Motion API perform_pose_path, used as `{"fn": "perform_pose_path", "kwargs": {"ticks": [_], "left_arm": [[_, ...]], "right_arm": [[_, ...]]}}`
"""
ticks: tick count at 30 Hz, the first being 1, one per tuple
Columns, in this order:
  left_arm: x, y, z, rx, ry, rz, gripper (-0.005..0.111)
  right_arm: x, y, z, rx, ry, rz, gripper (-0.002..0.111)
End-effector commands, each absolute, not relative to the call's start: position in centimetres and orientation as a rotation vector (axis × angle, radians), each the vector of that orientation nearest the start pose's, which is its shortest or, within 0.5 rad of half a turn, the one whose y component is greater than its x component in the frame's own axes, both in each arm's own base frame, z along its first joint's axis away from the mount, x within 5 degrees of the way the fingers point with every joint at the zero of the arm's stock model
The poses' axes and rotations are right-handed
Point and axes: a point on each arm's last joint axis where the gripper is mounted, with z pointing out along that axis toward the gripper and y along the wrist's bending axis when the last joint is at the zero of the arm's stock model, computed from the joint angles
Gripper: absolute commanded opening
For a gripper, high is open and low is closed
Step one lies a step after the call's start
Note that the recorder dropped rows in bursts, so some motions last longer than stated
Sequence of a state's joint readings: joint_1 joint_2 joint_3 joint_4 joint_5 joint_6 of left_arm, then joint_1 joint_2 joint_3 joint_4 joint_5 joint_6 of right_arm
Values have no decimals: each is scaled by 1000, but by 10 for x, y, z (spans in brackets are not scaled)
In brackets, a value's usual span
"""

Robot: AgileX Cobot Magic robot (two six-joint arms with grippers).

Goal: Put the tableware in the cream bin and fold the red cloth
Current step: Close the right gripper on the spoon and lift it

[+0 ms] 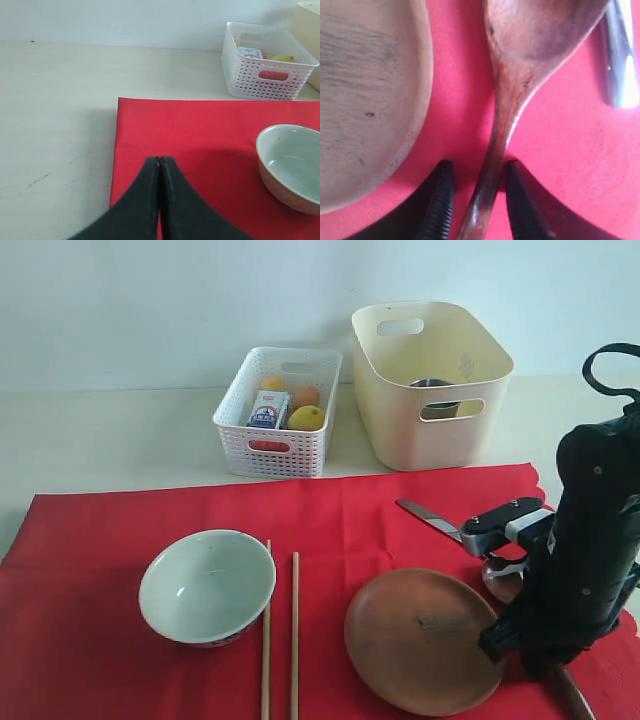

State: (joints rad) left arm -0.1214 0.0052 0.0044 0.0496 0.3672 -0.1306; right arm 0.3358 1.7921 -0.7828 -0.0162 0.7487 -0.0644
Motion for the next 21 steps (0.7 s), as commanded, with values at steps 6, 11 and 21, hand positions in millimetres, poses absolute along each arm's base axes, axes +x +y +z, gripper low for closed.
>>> {"fn": "perform_pose_path", "kwargs": {"ticks": [6,11,21], "left_arm": [[53,-5,181,21,1842,-143,0],[53,-5,181,21,1842,-143,0],[53,-5,181,21,1842,-143,0]], "right_arm": [[251,78,126,-784,3222,-208,0],[257,79,144,-754,3175,-204,0],[253,84,221,-581,2788,-18,0]]}}
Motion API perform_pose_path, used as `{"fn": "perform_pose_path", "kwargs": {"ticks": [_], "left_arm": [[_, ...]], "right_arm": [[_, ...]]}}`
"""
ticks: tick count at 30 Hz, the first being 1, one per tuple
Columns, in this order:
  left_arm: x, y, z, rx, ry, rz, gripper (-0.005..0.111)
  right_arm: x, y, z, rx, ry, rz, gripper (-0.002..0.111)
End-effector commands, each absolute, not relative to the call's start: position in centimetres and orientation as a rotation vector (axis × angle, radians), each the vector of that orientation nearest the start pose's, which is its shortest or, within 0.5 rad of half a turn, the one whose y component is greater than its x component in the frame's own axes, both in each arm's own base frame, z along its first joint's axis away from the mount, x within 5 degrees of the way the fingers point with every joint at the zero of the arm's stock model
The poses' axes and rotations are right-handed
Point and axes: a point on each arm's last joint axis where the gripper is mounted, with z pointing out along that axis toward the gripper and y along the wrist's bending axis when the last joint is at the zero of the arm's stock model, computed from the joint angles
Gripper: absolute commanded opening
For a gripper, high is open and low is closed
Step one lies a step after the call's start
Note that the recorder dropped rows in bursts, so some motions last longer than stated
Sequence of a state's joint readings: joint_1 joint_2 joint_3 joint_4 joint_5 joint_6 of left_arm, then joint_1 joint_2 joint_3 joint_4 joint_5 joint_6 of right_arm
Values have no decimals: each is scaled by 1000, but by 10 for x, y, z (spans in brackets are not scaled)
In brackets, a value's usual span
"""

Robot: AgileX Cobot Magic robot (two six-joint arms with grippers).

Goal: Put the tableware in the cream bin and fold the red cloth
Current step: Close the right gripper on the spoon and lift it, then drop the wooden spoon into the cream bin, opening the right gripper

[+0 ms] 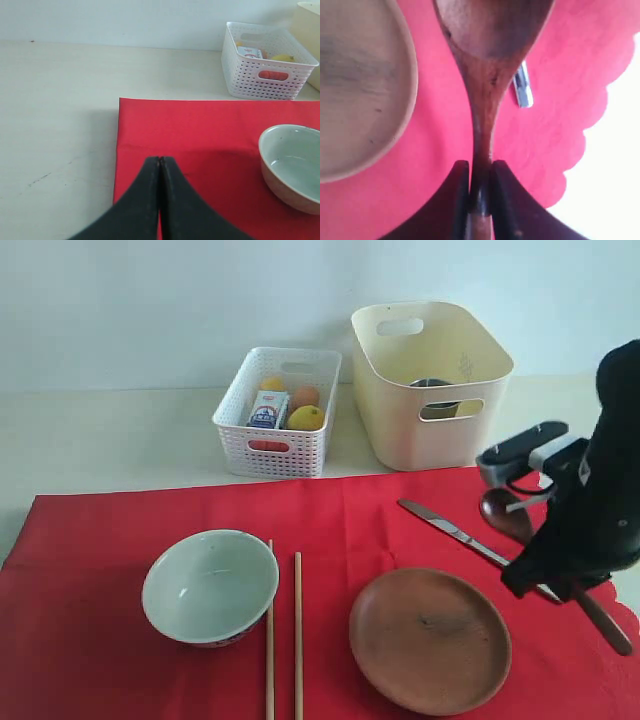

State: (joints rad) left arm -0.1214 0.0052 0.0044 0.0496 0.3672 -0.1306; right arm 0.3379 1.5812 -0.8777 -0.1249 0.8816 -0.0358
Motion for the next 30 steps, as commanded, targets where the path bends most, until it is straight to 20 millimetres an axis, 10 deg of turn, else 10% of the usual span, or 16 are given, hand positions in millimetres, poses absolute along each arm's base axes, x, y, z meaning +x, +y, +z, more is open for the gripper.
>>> {"fn": "perform_pose_path", "kwargs": {"ticks": [1,14,22,30], "left_arm": [[53,-5,181,21,1842,-143,0],[53,-5,181,21,1842,-143,0],[53,-5,181,21,1842,-143,0],[53,-5,181,21,1842,-143,0]], "right_arm": [[252,85,226,-550,2758,23,0],[282,115,272,-491,2466,360,0],[348,125,302,-445,2264,301,0],[425,106,291,-297,2158,235,0]]}}
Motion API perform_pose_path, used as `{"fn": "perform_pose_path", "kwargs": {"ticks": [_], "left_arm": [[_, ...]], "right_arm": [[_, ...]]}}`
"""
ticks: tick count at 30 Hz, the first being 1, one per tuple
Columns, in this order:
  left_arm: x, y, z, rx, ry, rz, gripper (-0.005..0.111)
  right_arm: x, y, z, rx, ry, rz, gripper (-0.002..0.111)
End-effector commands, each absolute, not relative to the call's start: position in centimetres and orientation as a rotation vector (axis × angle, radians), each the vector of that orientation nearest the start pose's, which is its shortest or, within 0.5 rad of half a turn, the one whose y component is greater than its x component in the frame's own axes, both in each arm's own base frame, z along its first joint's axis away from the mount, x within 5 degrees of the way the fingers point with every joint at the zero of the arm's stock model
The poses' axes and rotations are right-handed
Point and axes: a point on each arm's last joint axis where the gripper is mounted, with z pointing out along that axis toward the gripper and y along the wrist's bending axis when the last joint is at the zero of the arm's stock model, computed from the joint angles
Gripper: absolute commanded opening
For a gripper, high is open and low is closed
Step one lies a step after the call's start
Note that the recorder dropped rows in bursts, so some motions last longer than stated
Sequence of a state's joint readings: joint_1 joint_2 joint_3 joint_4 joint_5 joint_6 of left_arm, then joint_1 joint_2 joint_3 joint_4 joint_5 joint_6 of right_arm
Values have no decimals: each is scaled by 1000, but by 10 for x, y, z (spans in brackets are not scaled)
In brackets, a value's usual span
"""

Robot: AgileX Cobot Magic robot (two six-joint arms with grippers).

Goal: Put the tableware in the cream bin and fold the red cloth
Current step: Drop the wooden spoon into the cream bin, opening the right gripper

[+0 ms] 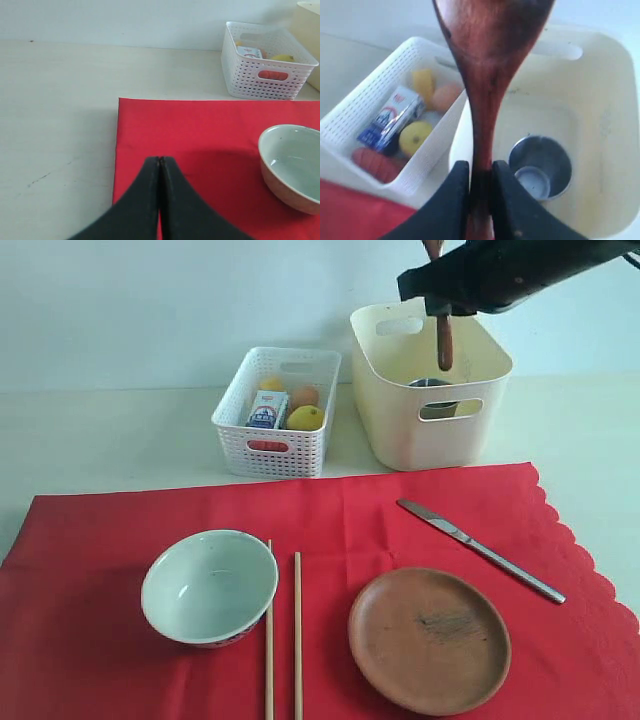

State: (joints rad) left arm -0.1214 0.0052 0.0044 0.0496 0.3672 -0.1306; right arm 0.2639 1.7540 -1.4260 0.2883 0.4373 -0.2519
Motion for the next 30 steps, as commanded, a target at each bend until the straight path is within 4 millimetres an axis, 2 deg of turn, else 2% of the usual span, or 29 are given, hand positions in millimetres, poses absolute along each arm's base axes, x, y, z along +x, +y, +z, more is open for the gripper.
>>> {"fn": "perform_pose_path", "kwargs": {"ticks": [1,6,12,16,20,21,22,23,26,30], "left_arm": [[53,-5,181,21,1842,-143,0],[53,-5,181,21,1842,-143,0],[53,-5,181,21,1842,-143,0],[53,-5,181,21,1842,-143,0],[53,-5,181,21,1842,-143,0],[53,-5,181,21,1842,-143,0],[53,-5,181,21,1842,-143,0],[53,-5,181,21,1842,-143,0],[53,-5,181,21,1842,-143,0],[53,-5,181,21,1842,-143,0]], "right_arm": [[433,104,285,-282,2152,228,0],[469,97,257,-211,2088,193,0],[496,101,219,-223,2103,170,2],[505,103,198,-308,2129,130,16],[508,104,187,-326,2149,123,44],[506,104,191,-335,2165,131,54],[503,104,194,-343,2181,139,60],[498,105,204,-346,2210,162,67],[486,105,227,-361,2252,197,69],[450,104,285,-407,2327,261,69]]}}
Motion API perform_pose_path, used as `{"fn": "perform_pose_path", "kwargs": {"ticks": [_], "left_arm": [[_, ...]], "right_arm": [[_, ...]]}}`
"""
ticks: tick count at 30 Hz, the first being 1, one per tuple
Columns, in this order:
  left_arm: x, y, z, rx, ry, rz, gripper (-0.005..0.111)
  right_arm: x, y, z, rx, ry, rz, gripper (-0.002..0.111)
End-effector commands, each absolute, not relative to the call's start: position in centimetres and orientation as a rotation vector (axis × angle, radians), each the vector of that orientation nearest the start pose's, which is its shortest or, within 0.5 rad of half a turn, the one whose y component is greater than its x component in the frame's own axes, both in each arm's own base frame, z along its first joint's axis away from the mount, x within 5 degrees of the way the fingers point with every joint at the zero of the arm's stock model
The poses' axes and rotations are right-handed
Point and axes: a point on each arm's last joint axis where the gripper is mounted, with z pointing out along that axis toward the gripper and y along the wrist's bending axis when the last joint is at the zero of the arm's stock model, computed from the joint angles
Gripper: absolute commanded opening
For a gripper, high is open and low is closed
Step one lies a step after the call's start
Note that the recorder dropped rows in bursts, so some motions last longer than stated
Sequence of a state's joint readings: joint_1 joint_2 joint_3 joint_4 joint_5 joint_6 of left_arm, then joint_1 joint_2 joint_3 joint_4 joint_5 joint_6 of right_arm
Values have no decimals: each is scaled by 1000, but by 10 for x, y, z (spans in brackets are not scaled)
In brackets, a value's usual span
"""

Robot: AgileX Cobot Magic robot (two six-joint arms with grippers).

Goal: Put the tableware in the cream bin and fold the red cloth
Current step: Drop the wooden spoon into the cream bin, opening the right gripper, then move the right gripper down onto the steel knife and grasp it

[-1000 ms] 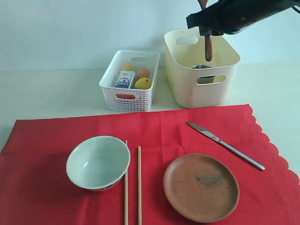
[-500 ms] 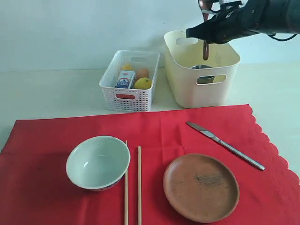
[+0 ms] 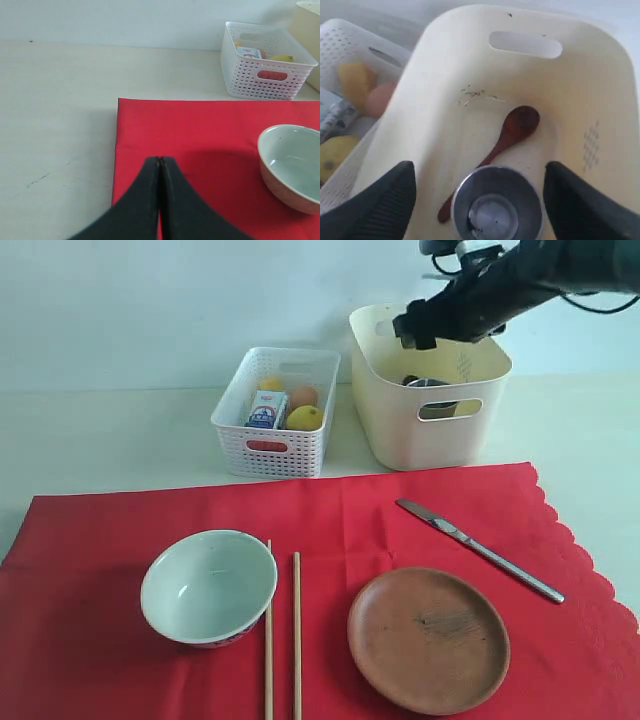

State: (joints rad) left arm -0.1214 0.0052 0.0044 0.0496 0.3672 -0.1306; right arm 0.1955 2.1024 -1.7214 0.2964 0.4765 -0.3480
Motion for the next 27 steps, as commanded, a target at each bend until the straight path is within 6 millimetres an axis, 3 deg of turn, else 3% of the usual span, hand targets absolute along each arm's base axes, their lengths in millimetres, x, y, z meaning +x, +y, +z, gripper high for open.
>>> {"fn": "perform_pose_path", "kwargs": {"ticks": [1,7,8,12,14,15,20,27], "left_arm": [[53,-5,181,21,1842,-143,0],[53,-5,181,21,1842,-143,0],[53,-5,181,21,1842,-143,0],[53,-5,181,21,1842,-143,0],[53,-5,181,21,1842,-143,0],[53,-5,181,21,1842,-143,0],[53,-5,181,21,1842,-143,0],[53,-5,181,21,1842,-143,0]], "right_arm": [[430,99,305,-416,2407,258,69],[384,88,326,-443,2495,221,69],[368,85,327,-440,2488,217,69],[322,76,298,-541,2550,188,67],[312,74,286,-570,2572,192,60],[306,74,273,-585,2593,199,50],[304,76,227,-642,2708,211,30],[322,77,160,-811,2841,188,28]]}}
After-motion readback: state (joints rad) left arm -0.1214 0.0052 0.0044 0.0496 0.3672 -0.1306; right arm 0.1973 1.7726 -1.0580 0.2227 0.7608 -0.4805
